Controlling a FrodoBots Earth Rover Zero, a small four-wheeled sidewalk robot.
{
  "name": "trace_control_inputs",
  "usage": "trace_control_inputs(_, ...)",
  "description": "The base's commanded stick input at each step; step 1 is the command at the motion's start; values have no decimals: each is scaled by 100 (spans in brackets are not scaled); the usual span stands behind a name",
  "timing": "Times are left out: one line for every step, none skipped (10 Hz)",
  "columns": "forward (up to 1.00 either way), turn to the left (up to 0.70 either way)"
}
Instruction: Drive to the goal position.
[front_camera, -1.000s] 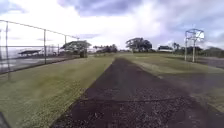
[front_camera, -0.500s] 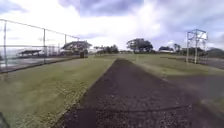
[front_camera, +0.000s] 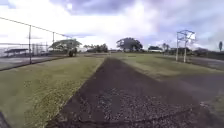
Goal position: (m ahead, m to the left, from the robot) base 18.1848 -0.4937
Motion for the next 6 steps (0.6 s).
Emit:
trace_control_inputs(50,0)
trace_control_inputs(50,0)
trace_control_inputs(50,0)
trace_control_inputs(50,0)
trace_control_inputs(50,0)
trace_control_inputs(50,0)
